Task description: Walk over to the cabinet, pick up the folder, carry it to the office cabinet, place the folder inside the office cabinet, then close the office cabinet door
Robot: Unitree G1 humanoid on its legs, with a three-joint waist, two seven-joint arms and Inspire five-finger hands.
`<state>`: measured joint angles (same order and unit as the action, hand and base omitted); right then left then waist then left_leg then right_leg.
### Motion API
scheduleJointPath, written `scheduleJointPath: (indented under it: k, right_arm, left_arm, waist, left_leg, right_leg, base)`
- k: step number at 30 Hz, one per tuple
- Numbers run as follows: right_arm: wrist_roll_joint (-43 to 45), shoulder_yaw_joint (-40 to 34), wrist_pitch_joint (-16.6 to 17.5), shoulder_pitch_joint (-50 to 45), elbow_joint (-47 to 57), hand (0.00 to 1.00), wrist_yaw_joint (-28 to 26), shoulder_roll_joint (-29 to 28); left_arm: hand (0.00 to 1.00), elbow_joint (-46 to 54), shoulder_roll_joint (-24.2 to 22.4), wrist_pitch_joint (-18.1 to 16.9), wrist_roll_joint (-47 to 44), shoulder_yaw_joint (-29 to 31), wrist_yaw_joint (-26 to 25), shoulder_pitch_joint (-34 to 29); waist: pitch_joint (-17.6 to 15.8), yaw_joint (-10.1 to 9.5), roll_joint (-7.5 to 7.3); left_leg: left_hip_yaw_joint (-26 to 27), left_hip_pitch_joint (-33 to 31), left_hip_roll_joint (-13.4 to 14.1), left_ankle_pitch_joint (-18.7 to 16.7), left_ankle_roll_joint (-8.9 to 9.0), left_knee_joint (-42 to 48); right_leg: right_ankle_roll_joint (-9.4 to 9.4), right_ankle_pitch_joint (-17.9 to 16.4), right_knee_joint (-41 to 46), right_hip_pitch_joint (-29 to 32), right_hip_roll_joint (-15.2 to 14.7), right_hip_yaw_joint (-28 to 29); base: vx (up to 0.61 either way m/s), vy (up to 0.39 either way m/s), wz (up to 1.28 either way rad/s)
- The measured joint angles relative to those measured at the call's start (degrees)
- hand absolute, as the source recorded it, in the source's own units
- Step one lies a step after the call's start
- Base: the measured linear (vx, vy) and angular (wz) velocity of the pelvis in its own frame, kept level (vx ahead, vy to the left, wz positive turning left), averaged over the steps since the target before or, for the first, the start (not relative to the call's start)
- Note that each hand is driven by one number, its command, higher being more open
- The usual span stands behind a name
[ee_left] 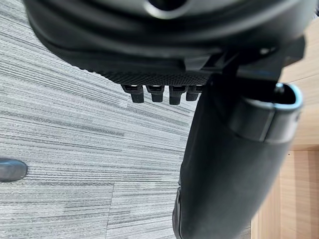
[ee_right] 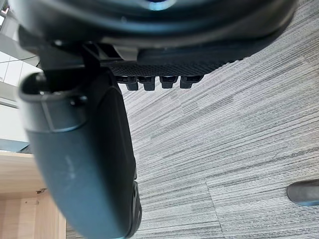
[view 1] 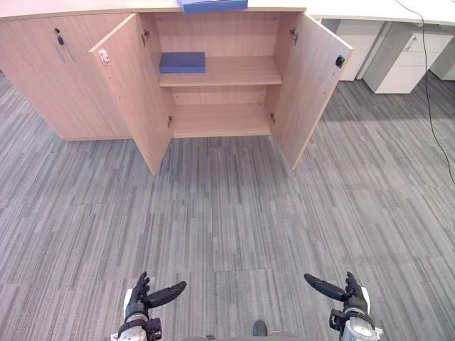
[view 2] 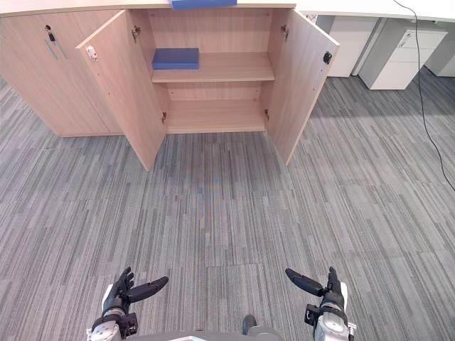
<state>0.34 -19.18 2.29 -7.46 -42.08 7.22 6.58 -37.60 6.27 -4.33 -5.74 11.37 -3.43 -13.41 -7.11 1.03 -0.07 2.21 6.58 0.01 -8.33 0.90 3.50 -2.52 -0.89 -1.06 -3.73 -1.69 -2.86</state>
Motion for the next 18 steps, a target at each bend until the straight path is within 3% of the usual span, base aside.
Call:
scheduleJointPath:
  k: [15, 18]
  right_arm:
    - [-1.8, 4.9, -0.3, -0.4, 0.0, 1.00, -0.6, 0.0]
    - [-1.8, 5.1, -0.4, 0.9, 0.0, 1.00, -0.6, 0.0]
  left_arm:
    - [1.00, 2.1, -0.4, 0.1, 0.0, -2.8, 1.2, -2.0]
    - [1.00, 3.4, -0.4, 0.2, 0.0, -2.8, 1.0, -1.7]
  waist:
    - [-0.4, 0.05, 0.07]
    - [-1.9, -0.12, 0.08]
  left_leg:
    - [0.7, -0.8, 0.1, 0.5, -0.53, -0.9]
    - [1.9, -3.0, 0.3, -0.3, -0.37, 1.1]
  right_leg:
    - [0.07, 1.7, -1.9, 0.3, 0.2, -0.1]
    - [0.06, 1.7, -1.2, 2.4, 0.3, 0.8]
  base:
    - [-0.02, -0.009, 0.00]
    - [-0.01, -0.004, -0.13]
